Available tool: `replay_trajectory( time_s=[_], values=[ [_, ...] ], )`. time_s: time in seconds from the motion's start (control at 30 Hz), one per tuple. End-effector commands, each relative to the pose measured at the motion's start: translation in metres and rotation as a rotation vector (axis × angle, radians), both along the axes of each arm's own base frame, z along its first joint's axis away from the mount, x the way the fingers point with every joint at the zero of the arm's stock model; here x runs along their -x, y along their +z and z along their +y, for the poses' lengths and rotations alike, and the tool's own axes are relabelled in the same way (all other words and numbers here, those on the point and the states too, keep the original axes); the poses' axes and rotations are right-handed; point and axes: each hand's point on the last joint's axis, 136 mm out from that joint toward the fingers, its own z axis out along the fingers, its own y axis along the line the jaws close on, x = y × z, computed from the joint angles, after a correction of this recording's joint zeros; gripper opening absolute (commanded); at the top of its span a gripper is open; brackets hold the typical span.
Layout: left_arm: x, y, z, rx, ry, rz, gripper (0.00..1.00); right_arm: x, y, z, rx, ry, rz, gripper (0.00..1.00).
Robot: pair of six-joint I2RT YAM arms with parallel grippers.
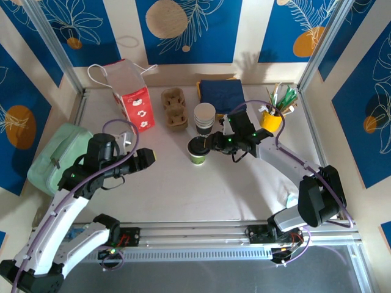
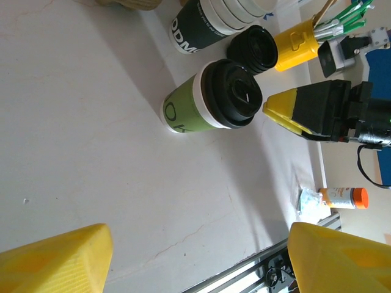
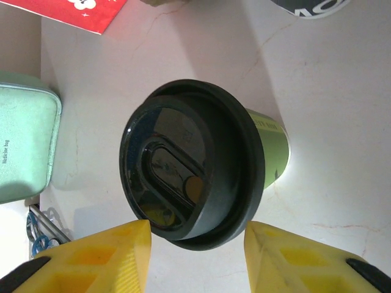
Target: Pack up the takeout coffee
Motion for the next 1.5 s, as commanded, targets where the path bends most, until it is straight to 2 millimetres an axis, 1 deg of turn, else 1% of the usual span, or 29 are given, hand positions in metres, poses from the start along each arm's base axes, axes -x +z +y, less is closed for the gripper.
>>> replay_trajectory(
  time_s=[0.0, 0.33, 0.63, 0.77, 0.93, 1.07, 1.17, 1.37, 1.4, 1.43, 1.47],
  values=[
    [0.002, 0.002, 0.0, 0.012, -0.009, -0.015, 0.76, -0.007, 0.013, 0.007, -0.002, 0.021, -0.05, 0.45],
    [0.003, 0.001, 0.001, 0.009, -0.007, -0.018, 0.76, -0.007, 0.008, 0.017, 0.001, 0.043, -0.041, 0.45],
    [0.004, -0.001, 0.002, 0.006, -0.006, -0.012, 0.76, -0.004, 0.01, 0.029, -0.009, 0.078, -0.043, 0.45],
    [0.004, -0.001, 0.002, 0.005, -0.003, -0.013, 0.76, -0.002, 0.01, 0.028, -0.002, 0.08, -0.043, 0.45],
    [0.002, -0.003, 0.001, 0.007, -0.004, -0.015, 0.76, -0.002, 0.019, 0.019, 0.013, 0.067, -0.085, 0.45],
    [-0.007, 0.0, -0.004, 0.013, -0.02, -0.039, 0.76, -0.001, 0.028, 0.011, -0.004, 0.048, -0.138, 0.47],
    [-0.017, 0.0, -0.012, 0.011, -0.052, -0.05, 0.76, 0.001, 0.03, 0.006, -0.03, 0.047, -0.157, 0.52],
    [-0.045, -0.015, -0.033, -0.018, -0.111, -0.014, 0.74, -0.005, 0.026, -0.008, -0.062, -0.016, -0.145, 0.55],
    [-0.05, -0.017, -0.039, -0.027, -0.122, -0.02, 0.73, -0.007, 0.024, -0.011, -0.06, -0.046, -0.136, 0.57],
    [-0.055, -0.018, -0.043, -0.035, -0.131, -0.032, 0.73, -0.009, 0.021, -0.016, -0.053, -0.082, -0.12, 0.62],
    [-0.061, -0.019, -0.048, -0.042, -0.138, -0.046, 0.73, -0.01, 0.02, -0.017, -0.061, -0.084, -0.116, 0.62]
  ],
)
